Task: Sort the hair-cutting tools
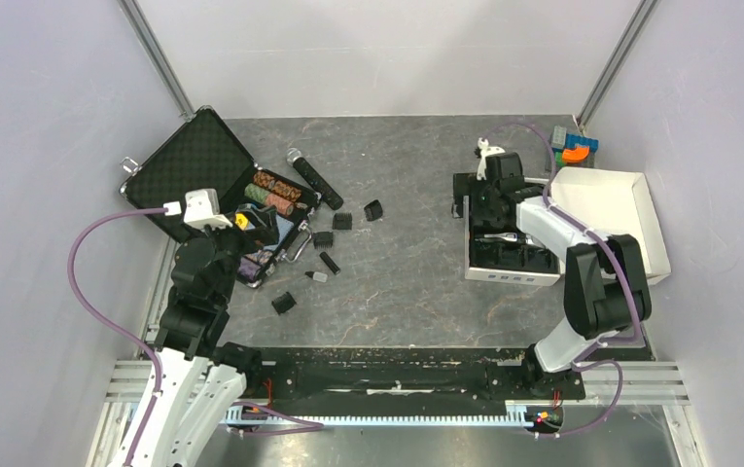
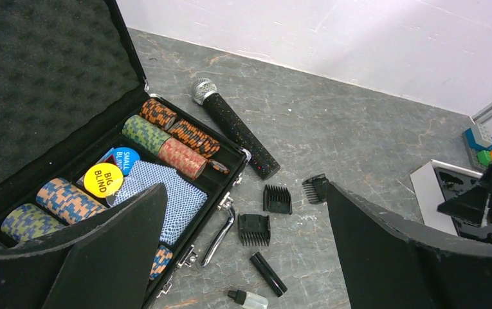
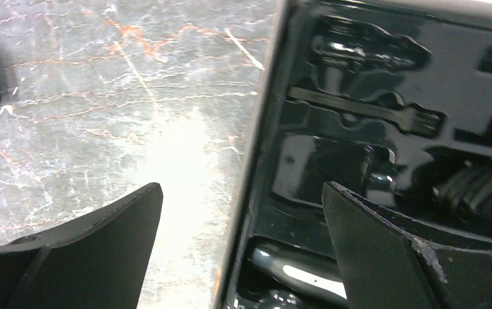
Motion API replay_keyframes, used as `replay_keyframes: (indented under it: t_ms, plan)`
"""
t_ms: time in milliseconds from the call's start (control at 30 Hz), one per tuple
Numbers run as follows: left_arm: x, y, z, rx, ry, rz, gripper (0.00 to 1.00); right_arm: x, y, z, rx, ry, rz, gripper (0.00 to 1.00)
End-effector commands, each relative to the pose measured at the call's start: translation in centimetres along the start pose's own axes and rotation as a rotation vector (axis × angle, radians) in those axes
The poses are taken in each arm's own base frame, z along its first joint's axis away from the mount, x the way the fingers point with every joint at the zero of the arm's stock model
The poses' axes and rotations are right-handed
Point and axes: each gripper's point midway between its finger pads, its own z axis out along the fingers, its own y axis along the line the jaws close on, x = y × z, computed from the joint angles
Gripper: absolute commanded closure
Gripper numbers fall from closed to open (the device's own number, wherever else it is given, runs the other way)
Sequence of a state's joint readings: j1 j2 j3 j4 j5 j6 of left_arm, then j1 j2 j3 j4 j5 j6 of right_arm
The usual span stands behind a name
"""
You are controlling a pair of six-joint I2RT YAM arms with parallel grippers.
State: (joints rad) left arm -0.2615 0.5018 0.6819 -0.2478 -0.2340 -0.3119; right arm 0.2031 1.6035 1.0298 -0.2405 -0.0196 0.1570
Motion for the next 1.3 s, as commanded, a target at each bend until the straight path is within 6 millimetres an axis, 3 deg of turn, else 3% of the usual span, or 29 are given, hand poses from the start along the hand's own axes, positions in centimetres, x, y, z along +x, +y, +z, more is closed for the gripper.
replay_keyframes:
  t_ms: [0, 133, 267, 367, 500, 633, 700, 767, 900, 1000, 1133, 1267]
  plan:
    - [-1.0, -0.9, 0.1, 0.031, -0.034, -0.044, 0.0, -2.0, 3.2, 1.1, -0.107, -0.035, -0.088, 0.02]
    - [-1.0, -0.9, 0.1, 0.031, -0.035, -0.044, 0.0, -0.8, 5.1, 2.0, -0.161, 0.011, -0.142, 0.02]
    - [-1.0, -0.9, 0.1, 0.036, -0.035, -0.045, 0.0, 0.9, 7.1, 1.1, -0.201, 0.046, -0.247, 0.02]
    - [-1.0, -1.0, 0.1, 0.037, -0.036, -0.045, 0.0, 3.0, 9.3, -0.6, -0.252, 0.076, -0.351, 0.02]
    - [-1.0, -1.0, 0.1, 0.041, -0.034, -0.046, 0.0, 7.6, 12.0, -4.0, -0.328, 0.146, -0.499, 0.02]
    - [-0.9, -1.1, 0.2, 0.042, -0.032, -0.048, 0.0, 11.7, 12.5, -7.7, -0.392, 0.211, -0.559, 0.02]
    - [-0.9, -1.2, 0.2, 0.046, -0.032, -0.049, 0.0, 12.5, 11.8, -9.4, -0.392, 0.213, -0.549, 0.02]
    - [-0.8, -1.2, 0.3, 0.05, -0.028, -0.05, 0.0, 11.9, 11.2, -10.9, -0.37, 0.164, -0.519, 0.02]
    - [-0.8, -1.3, 0.3, 0.055, -0.027, -0.051, 0.0, 7.9, 8.7, -13.4, -0.198, -0.02, -0.385, 0.02]
    - [-0.8, -1.3, 0.3, 0.055, -0.028, -0.052, 0.0, 5.4, 3.5, -14.3, 0.047, -0.126, -0.211, 0.02]
    - [-0.9, -1.4, 0.2, 0.057, -0.031, -0.053, 0.0, 5.5, -3.7, -14.1, 0.244, -0.141, 0.064, 0.02]
    - [-0.9, -1.3, 0.0, 0.054, -0.034, -0.053, 0.0, 5.8, -7.3, -13.4, 0.333, -0.19, 0.241, 0.02]
